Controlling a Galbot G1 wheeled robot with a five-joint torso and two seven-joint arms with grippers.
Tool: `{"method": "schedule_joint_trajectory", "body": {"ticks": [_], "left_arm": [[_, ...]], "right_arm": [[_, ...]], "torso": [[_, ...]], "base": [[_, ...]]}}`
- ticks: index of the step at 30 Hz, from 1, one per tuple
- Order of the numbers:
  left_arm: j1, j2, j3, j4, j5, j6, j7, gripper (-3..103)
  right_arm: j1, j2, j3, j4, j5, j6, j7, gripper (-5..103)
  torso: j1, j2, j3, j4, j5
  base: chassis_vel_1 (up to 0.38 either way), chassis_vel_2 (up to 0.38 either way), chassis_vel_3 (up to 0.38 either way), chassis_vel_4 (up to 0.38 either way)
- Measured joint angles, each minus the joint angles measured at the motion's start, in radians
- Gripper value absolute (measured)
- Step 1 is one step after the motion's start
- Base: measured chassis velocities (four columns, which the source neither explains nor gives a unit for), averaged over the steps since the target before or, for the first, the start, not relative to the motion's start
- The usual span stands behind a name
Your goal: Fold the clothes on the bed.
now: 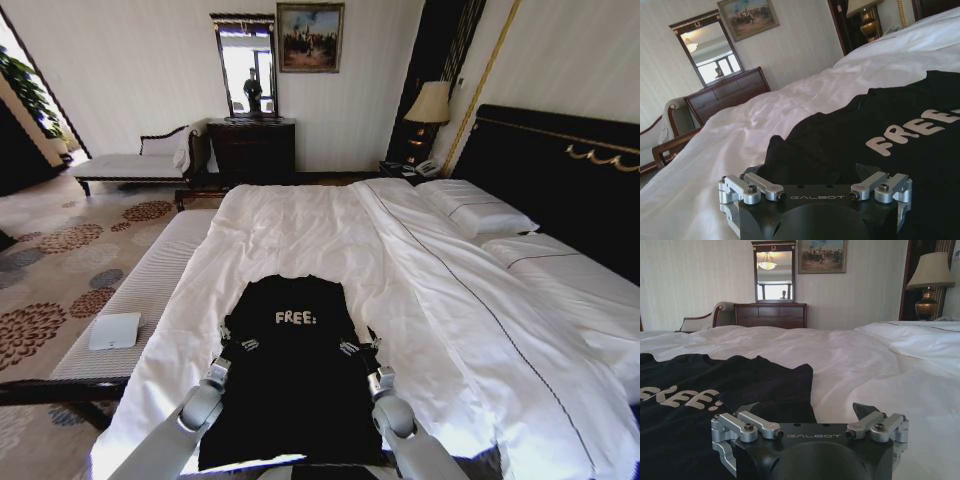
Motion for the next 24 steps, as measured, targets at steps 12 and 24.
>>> {"method": "schedule_joint_trajectory", "body": {"ticks": [12, 24], "left_arm": [[-0.064, -0.015, 0.043, 0.055, -0.019, 0.021, -0.002, 100], [-0.13, -0.033, 0.066, 0.12, -0.025, 0.05, -0.004, 93]], "right_arm": [[0.001, -0.008, 0.012, 0.017, 0.008, 0.0, 0.0, 100], [0.004, -0.014, 0.019, 0.025, 0.015, -0.003, 0.001, 100]], "torso": [[0.0, 0.0, 0.0, 0.0, 0.0], [0.0, 0.0, 0.0, 0.0001, 0.0]], "base": [[0.0, 0.0, 0.0, 0.0], [0.0, 0.0, 0.0, 0.0]]}}
